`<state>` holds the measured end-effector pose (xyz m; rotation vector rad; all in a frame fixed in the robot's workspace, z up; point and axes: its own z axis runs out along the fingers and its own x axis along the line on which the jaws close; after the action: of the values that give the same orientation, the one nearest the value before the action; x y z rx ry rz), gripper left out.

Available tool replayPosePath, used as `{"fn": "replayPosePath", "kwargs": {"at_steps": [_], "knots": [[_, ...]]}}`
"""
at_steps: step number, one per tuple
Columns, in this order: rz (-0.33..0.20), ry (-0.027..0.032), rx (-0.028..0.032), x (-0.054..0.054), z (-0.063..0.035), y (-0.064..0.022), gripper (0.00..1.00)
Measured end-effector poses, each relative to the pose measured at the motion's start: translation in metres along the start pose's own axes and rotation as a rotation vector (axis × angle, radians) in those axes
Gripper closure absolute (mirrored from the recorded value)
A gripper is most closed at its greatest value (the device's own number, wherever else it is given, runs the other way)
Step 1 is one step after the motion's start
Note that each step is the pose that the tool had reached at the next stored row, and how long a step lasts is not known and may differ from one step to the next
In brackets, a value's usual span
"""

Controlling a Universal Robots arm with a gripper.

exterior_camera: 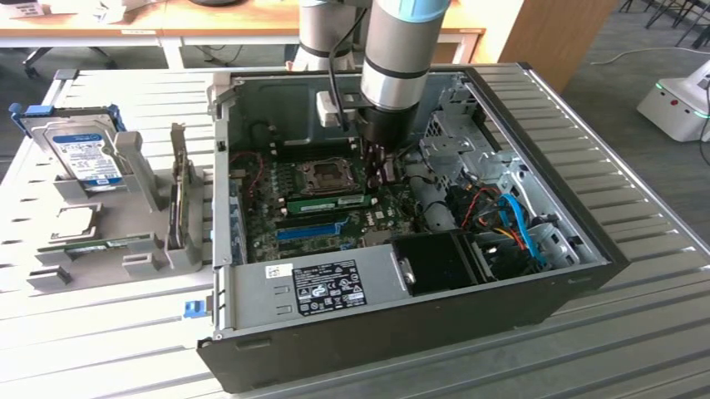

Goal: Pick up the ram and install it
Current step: 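Press down the ram until it locks into place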

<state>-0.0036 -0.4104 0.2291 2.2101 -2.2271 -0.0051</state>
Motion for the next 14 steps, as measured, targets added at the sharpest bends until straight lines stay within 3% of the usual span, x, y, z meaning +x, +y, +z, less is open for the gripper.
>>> {"fn": "replayPosePath", "kwargs": {"at_steps": [14], "knots": [[0.0,-0.0005,0.0004,-0.0001,0.0029,-0.0001,0.9]]}}
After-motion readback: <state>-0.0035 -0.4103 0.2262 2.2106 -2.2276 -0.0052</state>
